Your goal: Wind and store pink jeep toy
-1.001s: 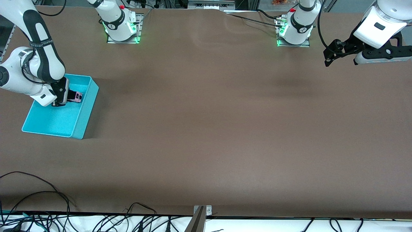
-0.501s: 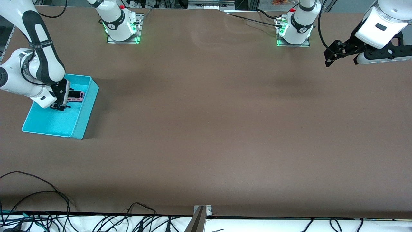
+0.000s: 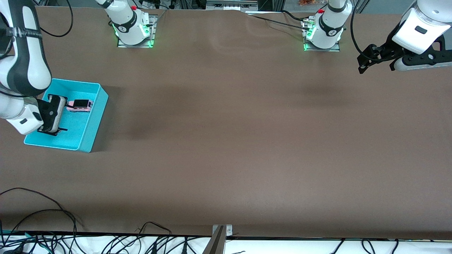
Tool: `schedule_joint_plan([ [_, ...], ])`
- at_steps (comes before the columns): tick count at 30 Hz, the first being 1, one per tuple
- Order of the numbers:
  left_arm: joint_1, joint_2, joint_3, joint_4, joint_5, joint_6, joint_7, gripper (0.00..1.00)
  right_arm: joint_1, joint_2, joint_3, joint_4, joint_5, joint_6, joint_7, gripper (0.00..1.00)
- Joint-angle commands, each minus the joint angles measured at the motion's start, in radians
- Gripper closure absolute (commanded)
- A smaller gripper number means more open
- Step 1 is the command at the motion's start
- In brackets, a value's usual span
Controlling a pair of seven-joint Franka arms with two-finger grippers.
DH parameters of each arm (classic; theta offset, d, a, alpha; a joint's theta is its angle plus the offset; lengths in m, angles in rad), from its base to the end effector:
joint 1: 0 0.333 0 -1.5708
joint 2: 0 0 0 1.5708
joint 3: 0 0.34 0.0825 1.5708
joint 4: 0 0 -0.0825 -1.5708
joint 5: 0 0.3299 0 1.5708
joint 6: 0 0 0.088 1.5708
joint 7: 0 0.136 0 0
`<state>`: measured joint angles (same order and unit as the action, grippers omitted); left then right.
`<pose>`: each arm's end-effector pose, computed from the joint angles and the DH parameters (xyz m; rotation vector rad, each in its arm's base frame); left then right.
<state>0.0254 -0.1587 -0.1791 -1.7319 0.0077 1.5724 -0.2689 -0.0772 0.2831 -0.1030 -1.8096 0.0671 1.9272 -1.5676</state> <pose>0.4403 -0.0745 0.6262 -3.1005 -0.1822 -0.0066 0.5584 -0.0910 0.3956 -2.3270 -1.8828 0.1209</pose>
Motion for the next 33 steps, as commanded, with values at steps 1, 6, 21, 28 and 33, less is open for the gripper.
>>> schedule_joint_plan([
  [1, 0.002, 0.010, 0.003, 0.028, 0.028, -0.022, -0.010, 0.00, 0.025, 0.013, 0.011, 0.130, -0.006, -0.122, 0.214, 0.00],
  [6, 0.007, 0.011, 0.006, 0.026, 0.028, -0.022, -0.009, 0.00, 0.062, 0.013, 0.011, 0.214, -0.012, -0.212, 0.455, 0.00],
  [21, 0.025, 0.018, 0.004, 0.028, 0.028, -0.022, -0.003, 0.00, 0.189, 0.013, 0.012, 0.398, -0.033, -0.363, 1.306, 0.00],
  [28, 0.068, 0.019, 0.007, 0.026, 0.028, -0.022, 0.008, 0.00, 0.227, 0.013, 0.012, 0.452, -0.056, -0.384, 1.624, 0.00],
  [33, 0.073, 0.027, 0.007, 0.026, 0.020, -0.022, 0.007, 0.00, 0.229, 0.011, 0.014, 0.466, -0.092, -0.396, 1.637, 0.00],
])
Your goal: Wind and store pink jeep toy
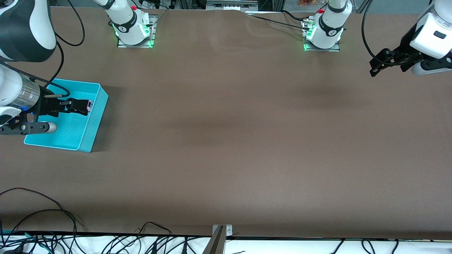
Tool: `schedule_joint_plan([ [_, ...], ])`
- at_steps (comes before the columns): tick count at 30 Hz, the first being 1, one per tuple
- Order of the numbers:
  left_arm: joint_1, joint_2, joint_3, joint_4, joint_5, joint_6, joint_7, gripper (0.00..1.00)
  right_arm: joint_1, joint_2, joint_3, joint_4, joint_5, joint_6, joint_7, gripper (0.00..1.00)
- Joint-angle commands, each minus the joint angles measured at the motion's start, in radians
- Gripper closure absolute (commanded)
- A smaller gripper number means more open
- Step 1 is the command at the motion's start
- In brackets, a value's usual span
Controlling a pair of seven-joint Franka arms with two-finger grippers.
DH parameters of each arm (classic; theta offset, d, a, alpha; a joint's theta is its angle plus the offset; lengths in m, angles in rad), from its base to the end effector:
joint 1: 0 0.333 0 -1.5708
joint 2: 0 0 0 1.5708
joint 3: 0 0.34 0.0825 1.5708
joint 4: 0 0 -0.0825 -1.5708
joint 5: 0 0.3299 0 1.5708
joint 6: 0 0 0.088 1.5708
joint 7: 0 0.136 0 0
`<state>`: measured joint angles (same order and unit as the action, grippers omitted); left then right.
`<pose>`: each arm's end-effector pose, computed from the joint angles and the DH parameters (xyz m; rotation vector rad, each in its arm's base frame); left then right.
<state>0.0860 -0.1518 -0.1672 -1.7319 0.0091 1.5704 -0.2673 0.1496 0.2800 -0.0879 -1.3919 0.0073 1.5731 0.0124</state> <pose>0.4462 -0.0415 0.6232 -3.0921 -0.2916 0.0088 0.5821 0.0440 0.5422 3.1162 0.0797 -0.1514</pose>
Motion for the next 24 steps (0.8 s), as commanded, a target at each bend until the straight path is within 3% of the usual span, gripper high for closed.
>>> schedule_joint_plan([
  [1, 0.014, 0.023, -0.005, 0.026, 0.017, -0.020, 0.005, 0.00, 0.002, 0.008, -0.001, 0.048, -0.033, -0.042, 0.060, 0.00],
  [6, 0.014, 0.026, -0.005, 0.026, 0.015, -0.020, 0.007, 0.00, 0.008, -0.024, -0.003, 0.033, -0.038, -0.041, 0.069, 0.00],
  [9, 0.014, 0.026, -0.005, 0.026, 0.014, -0.020, 0.005, 0.00, 0.002, -0.088, -0.016, -0.039, -0.038, -0.036, 0.069, 0.00],
  [12, 0.014, 0.026, -0.005, 0.026, 0.014, -0.020, 0.005, 0.00, 0.001, -0.186, -0.032, -0.186, -0.038, 0.008, 0.069, 0.00],
  [16, 0.015, 0.025, -0.005, 0.028, -0.003, -0.020, 0.005, 0.00, -0.001, -0.326, -0.044, -0.422, -0.040, 0.174, 0.066, 0.00],
  [24, 0.057, 0.026, -0.003, 0.026, -0.009, -0.018, 0.039, 0.00, 0.004, -0.295, -0.053, -0.383, -0.036, 0.173, 0.055, 0.00],
])
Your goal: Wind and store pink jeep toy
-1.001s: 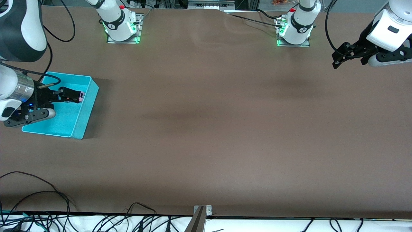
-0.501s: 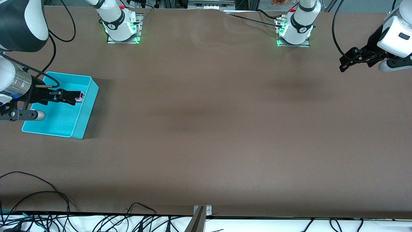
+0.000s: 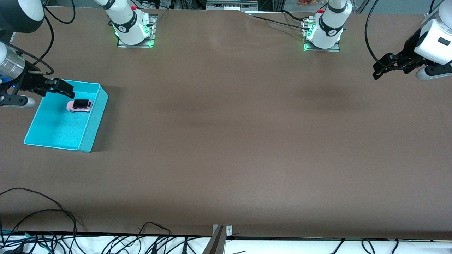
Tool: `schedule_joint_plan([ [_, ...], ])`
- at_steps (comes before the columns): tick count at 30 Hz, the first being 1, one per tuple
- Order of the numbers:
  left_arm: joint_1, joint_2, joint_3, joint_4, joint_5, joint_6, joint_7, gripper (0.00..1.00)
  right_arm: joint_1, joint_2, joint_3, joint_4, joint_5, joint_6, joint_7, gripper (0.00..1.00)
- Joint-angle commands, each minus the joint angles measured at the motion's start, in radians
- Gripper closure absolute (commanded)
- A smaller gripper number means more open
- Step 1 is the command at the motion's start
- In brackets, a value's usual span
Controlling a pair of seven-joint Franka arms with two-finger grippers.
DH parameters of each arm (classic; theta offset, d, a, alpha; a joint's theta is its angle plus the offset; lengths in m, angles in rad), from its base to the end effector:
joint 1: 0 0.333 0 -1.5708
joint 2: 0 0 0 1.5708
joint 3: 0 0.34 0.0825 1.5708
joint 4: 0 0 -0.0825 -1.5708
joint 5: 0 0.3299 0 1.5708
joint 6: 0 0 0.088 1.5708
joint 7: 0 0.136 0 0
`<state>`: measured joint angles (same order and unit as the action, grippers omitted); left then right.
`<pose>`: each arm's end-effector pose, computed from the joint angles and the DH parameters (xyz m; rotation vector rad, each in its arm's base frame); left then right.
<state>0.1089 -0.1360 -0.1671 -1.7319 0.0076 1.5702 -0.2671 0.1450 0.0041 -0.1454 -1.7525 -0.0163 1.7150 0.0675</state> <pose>0.4515 -0.0310 0.6161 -3.0900 -0.3266 0.0347 0.5056 -0.0021 0.5533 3.1212 -0.1018 -0.0640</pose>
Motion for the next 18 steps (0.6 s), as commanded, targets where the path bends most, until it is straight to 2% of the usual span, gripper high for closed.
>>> schedule_joint_plan([
  [1, 0.040, 0.010, -0.003, 0.026, -0.008, -0.018, 0.054, 0.00, 0.011, -0.015, 0.007, -0.012, -0.013, 0.029, -0.001, 0.00],
  [18, 0.049, 0.010, -0.011, 0.028, -0.023, -0.019, 0.069, 0.00, 0.010, -0.001, 0.007, 0.005, -0.004, 0.029, 0.000, 0.00],
])
